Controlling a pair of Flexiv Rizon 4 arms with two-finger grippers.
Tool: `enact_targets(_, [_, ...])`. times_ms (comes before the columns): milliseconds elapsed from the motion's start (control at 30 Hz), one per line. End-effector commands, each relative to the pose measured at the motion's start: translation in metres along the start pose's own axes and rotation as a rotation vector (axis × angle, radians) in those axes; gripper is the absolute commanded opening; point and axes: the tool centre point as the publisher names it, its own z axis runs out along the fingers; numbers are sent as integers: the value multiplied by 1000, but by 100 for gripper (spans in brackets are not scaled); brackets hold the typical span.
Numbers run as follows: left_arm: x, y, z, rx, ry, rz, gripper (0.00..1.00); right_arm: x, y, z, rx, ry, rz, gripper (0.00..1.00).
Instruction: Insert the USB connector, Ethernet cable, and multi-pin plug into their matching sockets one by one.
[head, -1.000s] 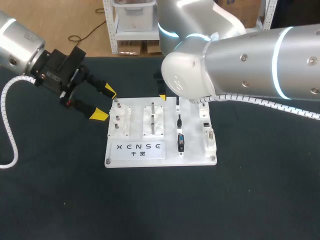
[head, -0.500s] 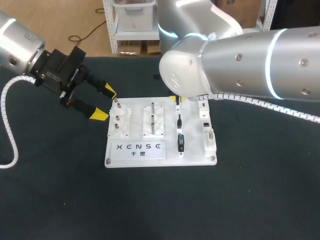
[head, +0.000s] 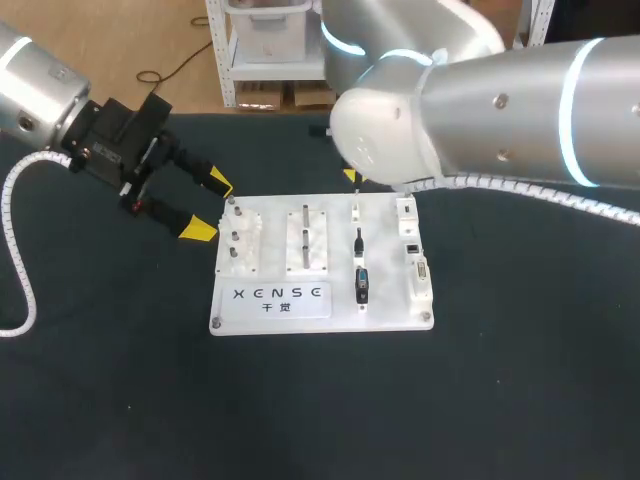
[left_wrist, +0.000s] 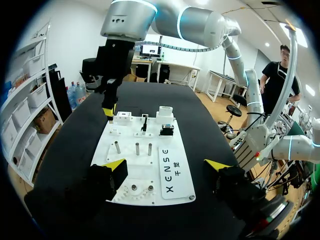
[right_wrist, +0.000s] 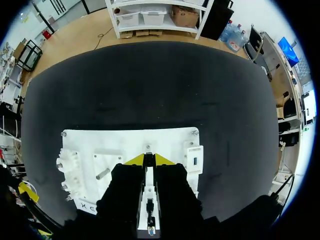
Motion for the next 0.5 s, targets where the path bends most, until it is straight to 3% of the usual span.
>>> enact_targets(33, [1, 1, 0, 3, -1, 3, 100, 15, -25, -16, -27, -71, 9, 0])
enact_targets(300, [1, 1, 0, 3, -1, 3, 100, 23, -59, -10, 11, -83, 22, 0])
enact_targets(500, [1, 1, 0, 3, -1, 3, 100, 26, -70, -1, 31, -75, 34, 0])
